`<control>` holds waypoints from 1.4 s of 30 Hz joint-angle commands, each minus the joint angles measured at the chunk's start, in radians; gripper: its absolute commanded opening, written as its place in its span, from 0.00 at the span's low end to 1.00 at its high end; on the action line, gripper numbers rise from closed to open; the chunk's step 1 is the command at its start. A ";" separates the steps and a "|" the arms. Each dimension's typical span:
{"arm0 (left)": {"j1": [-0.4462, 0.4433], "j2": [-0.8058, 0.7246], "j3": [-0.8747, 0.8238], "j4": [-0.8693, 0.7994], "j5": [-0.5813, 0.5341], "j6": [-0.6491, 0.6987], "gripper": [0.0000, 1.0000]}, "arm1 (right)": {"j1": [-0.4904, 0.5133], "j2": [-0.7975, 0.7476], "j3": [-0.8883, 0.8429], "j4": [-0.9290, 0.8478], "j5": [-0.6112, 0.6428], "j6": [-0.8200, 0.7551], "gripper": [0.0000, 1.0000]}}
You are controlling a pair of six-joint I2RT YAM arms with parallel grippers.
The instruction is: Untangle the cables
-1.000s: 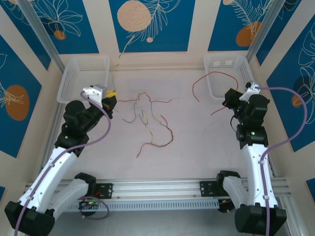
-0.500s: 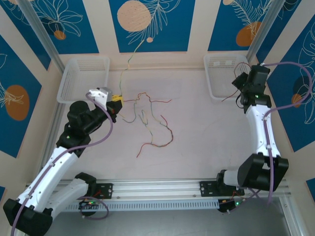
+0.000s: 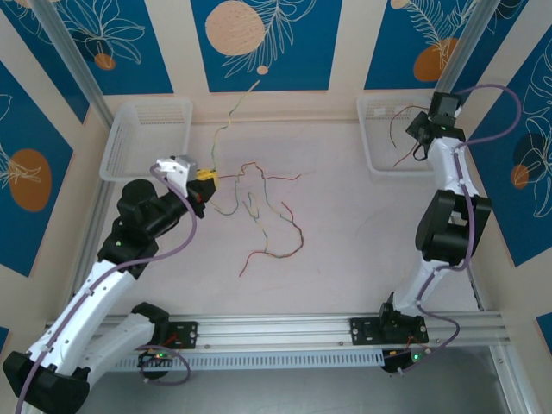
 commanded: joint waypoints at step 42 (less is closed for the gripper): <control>0.410 0.429 0.406 -0.321 -0.023 -0.261 0.00 | 0.565 -0.808 -0.660 0.328 0.249 -0.103 0.96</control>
